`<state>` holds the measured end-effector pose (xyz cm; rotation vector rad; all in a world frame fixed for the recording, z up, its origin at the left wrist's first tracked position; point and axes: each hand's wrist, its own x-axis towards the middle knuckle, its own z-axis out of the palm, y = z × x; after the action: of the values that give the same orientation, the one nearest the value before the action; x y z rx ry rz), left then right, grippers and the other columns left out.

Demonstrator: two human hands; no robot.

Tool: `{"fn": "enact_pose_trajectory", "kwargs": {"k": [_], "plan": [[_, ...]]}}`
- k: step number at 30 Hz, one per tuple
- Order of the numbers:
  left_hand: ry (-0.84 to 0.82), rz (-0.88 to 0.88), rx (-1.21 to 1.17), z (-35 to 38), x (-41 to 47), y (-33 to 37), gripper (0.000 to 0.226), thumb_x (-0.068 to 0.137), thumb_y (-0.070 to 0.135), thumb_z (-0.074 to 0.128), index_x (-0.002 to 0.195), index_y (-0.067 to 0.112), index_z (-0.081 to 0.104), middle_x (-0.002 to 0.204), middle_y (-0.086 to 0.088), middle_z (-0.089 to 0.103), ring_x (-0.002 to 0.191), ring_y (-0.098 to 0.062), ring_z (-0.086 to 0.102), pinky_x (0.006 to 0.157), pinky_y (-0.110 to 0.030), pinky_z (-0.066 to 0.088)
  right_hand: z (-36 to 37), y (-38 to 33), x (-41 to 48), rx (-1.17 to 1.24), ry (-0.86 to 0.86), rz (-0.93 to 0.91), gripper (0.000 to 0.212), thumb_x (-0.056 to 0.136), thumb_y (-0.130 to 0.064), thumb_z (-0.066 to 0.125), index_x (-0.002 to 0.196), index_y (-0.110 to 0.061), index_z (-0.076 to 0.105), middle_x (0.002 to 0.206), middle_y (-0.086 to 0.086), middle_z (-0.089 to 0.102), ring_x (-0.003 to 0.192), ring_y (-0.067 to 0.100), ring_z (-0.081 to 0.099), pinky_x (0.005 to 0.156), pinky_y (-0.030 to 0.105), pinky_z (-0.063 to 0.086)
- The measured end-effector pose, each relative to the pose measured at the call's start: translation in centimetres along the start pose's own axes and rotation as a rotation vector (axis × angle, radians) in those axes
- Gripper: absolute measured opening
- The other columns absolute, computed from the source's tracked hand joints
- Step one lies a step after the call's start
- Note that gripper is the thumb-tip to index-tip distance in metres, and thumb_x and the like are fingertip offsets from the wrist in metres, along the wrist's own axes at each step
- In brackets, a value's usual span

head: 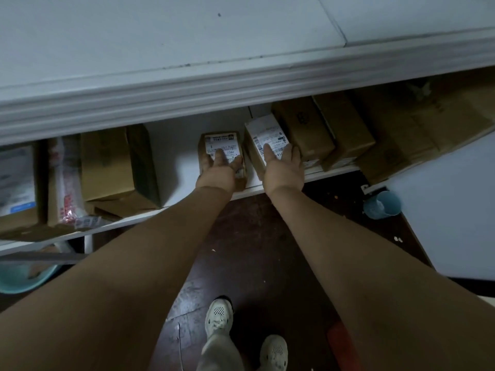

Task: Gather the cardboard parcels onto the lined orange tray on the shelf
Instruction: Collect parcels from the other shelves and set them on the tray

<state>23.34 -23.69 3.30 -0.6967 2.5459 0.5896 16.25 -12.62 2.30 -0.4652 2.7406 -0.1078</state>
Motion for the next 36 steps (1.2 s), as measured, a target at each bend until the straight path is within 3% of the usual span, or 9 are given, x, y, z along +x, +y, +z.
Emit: {"fn": "enact_pose_trajectory", "kwargs": {"k": [2,5,12,16,19,24,27,30,36], "plan": [[0.017,-0.008,0.009,-0.1,0.1,-0.2,0.075,0.093,-0.004,0.038,0.152,0.035,0.015,0.161,-0.003,-0.010,0.147,-0.033,-0.012,0.119,-0.048,0.016,-0.3,-0.3,0.3,0.023,0.007,-0.009,0.060,0.097,-0.020,0.050,0.148,-0.035,0.023,0.157,0.019,0.007,0.145,0.040,0.005,0.115,0.048,0.019],[0.045,-0.048,0.002,0.1,0.2,-0.5,0.081,0.089,-0.012,0.035,0.152,0.034,0.015,0.161,0.001,-0.011,0.147,-0.031,-0.015,0.118,-0.047,0.021,-0.8,-0.6,0.7,0.143,0.003,-0.002,0.057,0.093,-0.016,0.057,0.142,-0.036,0.036,0.149,0.016,0.017,0.133,0.039,0.024,0.094,0.042,0.041],[0.054,-0.101,0.004,0.0,-0.5,-0.3,0.078,0.090,-0.004,0.041,0.153,0.029,0.009,0.160,-0.003,-0.008,0.146,-0.035,-0.015,0.114,-0.048,0.028,-1.1,-2.2,-0.3,0.234,-0.020,-0.044,0.057,0.089,-0.029,0.065,0.139,-0.036,0.039,0.146,0.018,0.025,0.130,0.036,0.026,0.081,0.034,0.036],[0.090,-0.093,-0.053,-1.0,-2.4,-1.5,0.074,0.093,0.008,0.048,0.152,0.032,0.011,0.161,-0.004,-0.005,0.148,-0.029,-0.010,0.117,-0.043,0.020,-2.5,-3.2,-1.5,0.245,-0.124,0.007,0.080,0.081,-0.054,0.066,0.148,-0.038,0.025,0.152,0.017,0.017,0.139,0.037,0.015,0.099,0.043,0.038],[0.101,-0.104,-0.006,-2.4,-4.5,-2.1,0.077,0.091,0.007,0.049,0.154,0.027,0.009,0.161,-0.009,-0.001,0.149,-0.030,-0.003,0.118,-0.043,0.015,-3.4,-4.5,-3.0,0.199,-0.097,-0.019,0.079,0.085,-0.064,0.053,0.150,-0.035,0.021,0.154,0.015,0.017,0.142,0.035,0.012,0.107,0.047,0.033],[0.079,-0.128,0.017,-5.2,-7.9,-1.4,0.052,0.095,0.021,0.050,0.144,0.013,0.034,0.146,-0.018,0.036,0.137,-0.033,0.032,0.107,-0.041,0.037,-5.6,-6.6,-6.3,0.091,-0.156,-0.120,0.061,0.091,-0.041,0.056,0.143,-0.016,0.035,0.145,0.016,0.037,0.136,0.034,0.030,0.106,0.046,0.036],[0.039,-0.058,0.051,-7.6,-10.5,0.3,0.032,0.096,0.022,0.048,0.123,0.007,0.055,0.126,-0.015,0.056,0.116,-0.028,0.053,0.093,-0.034,0.044,-8.1,-6.7,-8.2,0.109,-0.196,-0.184,0.035,0.093,-0.025,0.053,0.126,-0.011,0.055,0.124,0.014,0.056,0.110,0.029,0.054,0.088,0.037,0.047],[-0.003,0.033,0.077,-9.7,-12.5,2.4,0.034,0.096,0.019,0.047,0.126,0.005,0.054,0.130,-0.015,0.056,0.119,-0.028,0.054,0.094,-0.032,0.043,-10.9,-5.8,-10.0,0.132,-0.209,-0.228,0.020,0.091,-0.015,0.050,0.097,-0.005,0.066,0.088,0.011,0.061,0.078,0.026,0.055,0.068,0.032,0.046],[0.050,0.169,0.119,-13.7,-16.1,6.7,0.027,0.094,0.009,0.046,0.117,0.004,0.058,0.122,-0.014,0.060,0.112,-0.029,0.058,0.084,-0.032,0.045,-17.2,-3.7,-12.9,0.164,-0.115,-0.208,0.033,0.089,-0.007,0.048,0.057,-0.014,0.044,0.063,0.005,0.046,0.074,0.027,0.051,0.058,0.029,0.037]]}}
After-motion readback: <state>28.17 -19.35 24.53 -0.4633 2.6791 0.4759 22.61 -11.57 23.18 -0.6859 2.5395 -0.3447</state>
